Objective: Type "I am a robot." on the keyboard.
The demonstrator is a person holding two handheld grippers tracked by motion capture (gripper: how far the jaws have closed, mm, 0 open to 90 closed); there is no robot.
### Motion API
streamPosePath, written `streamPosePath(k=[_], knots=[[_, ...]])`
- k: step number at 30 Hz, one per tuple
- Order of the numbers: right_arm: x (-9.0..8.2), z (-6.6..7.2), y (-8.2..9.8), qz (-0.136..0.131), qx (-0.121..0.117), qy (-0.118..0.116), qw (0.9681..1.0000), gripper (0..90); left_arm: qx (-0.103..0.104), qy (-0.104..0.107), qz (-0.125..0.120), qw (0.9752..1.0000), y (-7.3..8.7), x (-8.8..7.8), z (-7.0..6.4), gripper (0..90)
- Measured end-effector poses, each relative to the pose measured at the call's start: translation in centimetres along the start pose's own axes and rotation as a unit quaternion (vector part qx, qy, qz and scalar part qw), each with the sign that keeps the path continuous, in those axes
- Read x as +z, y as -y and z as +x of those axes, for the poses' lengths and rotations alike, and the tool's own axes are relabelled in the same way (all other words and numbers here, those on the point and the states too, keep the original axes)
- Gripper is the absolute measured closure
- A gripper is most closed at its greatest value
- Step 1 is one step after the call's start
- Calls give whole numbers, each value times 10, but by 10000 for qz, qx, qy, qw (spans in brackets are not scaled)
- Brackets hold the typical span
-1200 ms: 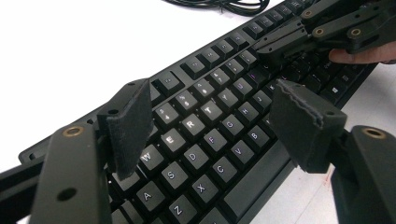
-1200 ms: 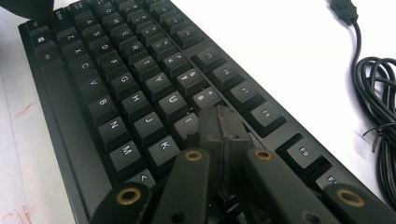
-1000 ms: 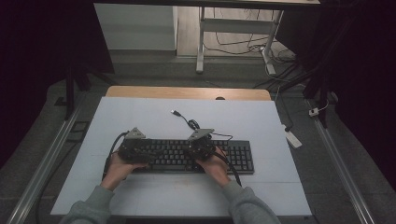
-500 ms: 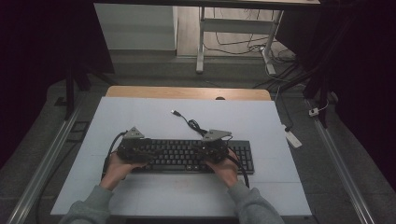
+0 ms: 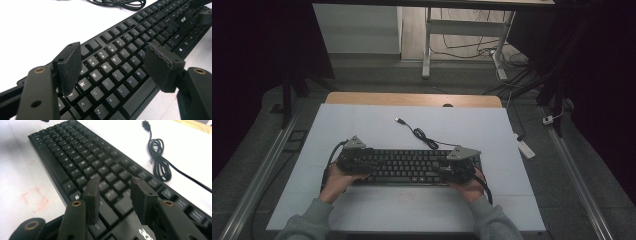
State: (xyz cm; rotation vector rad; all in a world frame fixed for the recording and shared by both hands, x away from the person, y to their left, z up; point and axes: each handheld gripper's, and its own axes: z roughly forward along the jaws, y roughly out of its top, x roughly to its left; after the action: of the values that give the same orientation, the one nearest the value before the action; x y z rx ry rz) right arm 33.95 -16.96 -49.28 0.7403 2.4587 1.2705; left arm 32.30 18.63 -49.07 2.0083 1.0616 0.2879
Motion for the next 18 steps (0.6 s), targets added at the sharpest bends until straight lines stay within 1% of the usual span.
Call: streamPosePath(k=[6,9,13,18], knots=[[-12,-4,9,-64,68,80,9999,584,23,8,-15,10000,0,0,0,306],[-12,-5,10,-68,84,76,9999,581,33,-2,-37,10000,0,0,0,310],[-11,-5,10,-45,41,89,9999,581,65,-28,-78,9999,0,-1,0,320],[-11,-6,9,-49,37,96,9999,581,87,-48,-99,9999,0,-1,0,360]])
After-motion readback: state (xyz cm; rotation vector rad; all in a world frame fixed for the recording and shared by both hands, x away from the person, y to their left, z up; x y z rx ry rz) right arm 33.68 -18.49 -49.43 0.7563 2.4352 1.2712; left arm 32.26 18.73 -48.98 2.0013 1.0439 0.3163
